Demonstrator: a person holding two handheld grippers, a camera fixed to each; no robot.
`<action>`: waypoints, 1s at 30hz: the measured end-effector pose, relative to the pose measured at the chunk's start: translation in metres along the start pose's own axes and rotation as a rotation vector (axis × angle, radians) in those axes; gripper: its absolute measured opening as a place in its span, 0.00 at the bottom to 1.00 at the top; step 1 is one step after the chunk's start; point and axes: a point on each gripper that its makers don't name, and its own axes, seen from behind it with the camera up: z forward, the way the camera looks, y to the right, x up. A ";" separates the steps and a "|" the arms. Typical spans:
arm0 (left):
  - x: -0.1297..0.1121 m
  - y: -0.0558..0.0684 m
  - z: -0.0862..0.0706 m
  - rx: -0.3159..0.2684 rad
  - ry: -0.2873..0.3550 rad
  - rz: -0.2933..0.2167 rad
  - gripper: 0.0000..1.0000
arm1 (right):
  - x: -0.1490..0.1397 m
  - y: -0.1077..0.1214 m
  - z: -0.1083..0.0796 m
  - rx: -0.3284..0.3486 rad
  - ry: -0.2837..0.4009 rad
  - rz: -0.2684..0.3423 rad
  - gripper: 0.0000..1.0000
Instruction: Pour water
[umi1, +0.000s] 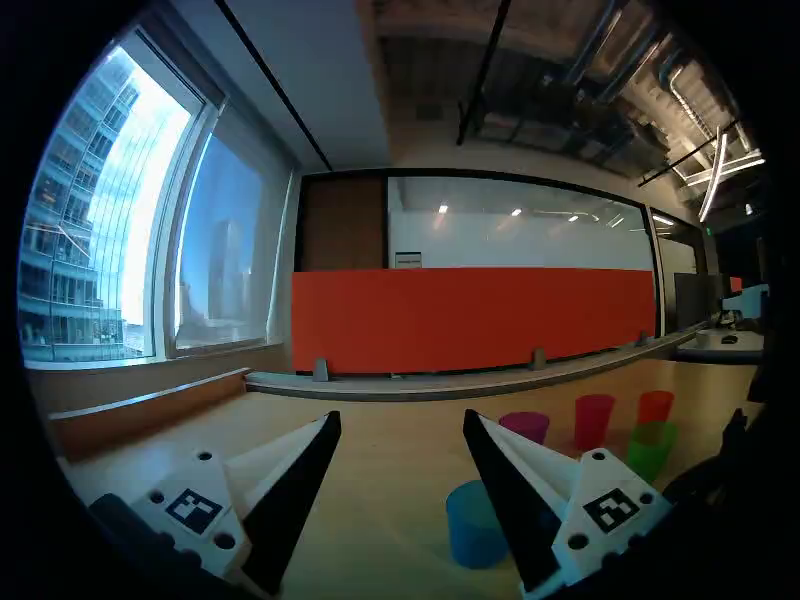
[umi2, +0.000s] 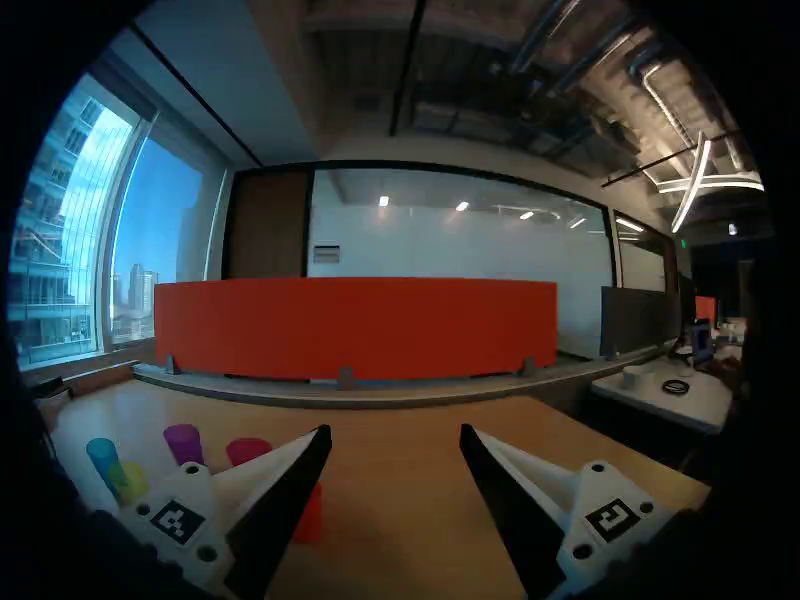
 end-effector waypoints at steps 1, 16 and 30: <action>-0.001 0.000 0.000 -0.001 0.000 -0.001 0.91 | 0.000 0.000 0.000 0.001 -0.001 0.001 0.99; -0.018 -0.001 0.001 -0.003 -0.022 -0.001 0.91 | 0.000 -0.002 0.000 0.007 -0.006 0.010 0.99; -0.026 -0.001 0.004 -0.005 -0.053 -0.012 0.91 | 0.005 0.002 -0.002 0.004 -0.003 0.017 0.99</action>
